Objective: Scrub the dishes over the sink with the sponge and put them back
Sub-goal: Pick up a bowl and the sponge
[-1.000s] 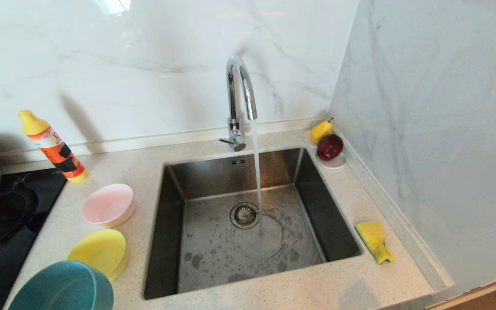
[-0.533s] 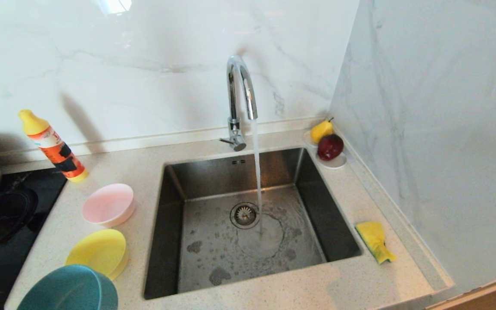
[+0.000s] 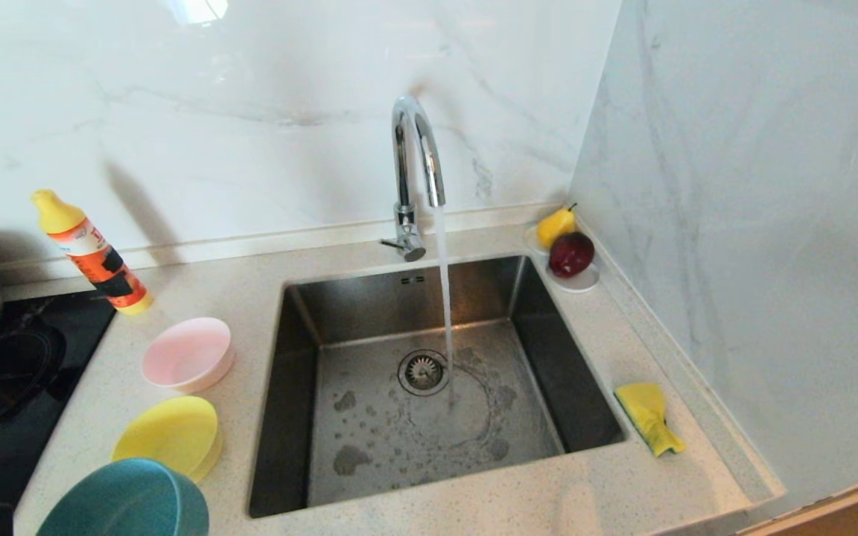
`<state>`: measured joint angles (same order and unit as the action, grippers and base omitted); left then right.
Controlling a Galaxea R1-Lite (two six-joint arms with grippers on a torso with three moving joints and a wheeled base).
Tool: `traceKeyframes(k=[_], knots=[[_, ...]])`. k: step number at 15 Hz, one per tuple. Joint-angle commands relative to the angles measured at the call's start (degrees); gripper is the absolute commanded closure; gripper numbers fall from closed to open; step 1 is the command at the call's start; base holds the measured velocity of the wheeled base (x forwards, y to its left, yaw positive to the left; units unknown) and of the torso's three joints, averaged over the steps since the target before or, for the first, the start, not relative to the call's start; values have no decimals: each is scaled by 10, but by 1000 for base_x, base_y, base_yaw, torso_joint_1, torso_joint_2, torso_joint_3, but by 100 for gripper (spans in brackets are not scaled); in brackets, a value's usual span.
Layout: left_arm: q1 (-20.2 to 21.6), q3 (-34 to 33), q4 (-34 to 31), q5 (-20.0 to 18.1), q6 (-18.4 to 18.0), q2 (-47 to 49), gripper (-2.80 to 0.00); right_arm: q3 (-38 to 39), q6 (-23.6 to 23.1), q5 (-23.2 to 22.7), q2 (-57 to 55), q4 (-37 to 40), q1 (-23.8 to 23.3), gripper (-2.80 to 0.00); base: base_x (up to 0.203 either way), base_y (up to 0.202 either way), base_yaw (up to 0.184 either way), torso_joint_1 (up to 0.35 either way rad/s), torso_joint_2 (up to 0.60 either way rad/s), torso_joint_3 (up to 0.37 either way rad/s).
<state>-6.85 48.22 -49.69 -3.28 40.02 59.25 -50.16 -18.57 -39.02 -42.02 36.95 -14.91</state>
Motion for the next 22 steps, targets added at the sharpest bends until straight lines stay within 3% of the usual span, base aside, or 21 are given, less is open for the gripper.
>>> traceKeyframes(k=[1, 6, 10, 13, 15, 20, 22], knots=[[0, -2, 3, 0, 2, 8, 0, -6, -1, -1, -70, -10, 14, 0, 0, 0, 0, 0, 0, 0], [0, -14, 17, -1, 2, 8, 0, -9, 7, 92, -83, -22, 136, 0, 0, 0, 0, 0, 0, 0], [0, -26, 20, 0, 2, 9, 0, -34, 13, 137, -135, -41, 169, 0, 0, 0, 0, 0, 0, 0], [0, -26, 29, -1, 1, 21, 0, -68, 53, 152, -170, -42, 197, 0, 0, 0, 0, 0, 0, 0], [0, -25, 35, 0, 1, 24, 0, -82, 79, 173, -184, -43, 243, 0, 0, 0, 0, 0, 0, 0], [0, -34, 36, -2, -1, 32, 0, -93, 194, 340, -239, -113, 366, 0, 0, 0, 0, 0, 0, 0], [0, -36, 43, -2, 0, 32, 0, -94, 209, 352, -251, -117, 382, 0, 0, 0, 0, 0, 0, 0]])
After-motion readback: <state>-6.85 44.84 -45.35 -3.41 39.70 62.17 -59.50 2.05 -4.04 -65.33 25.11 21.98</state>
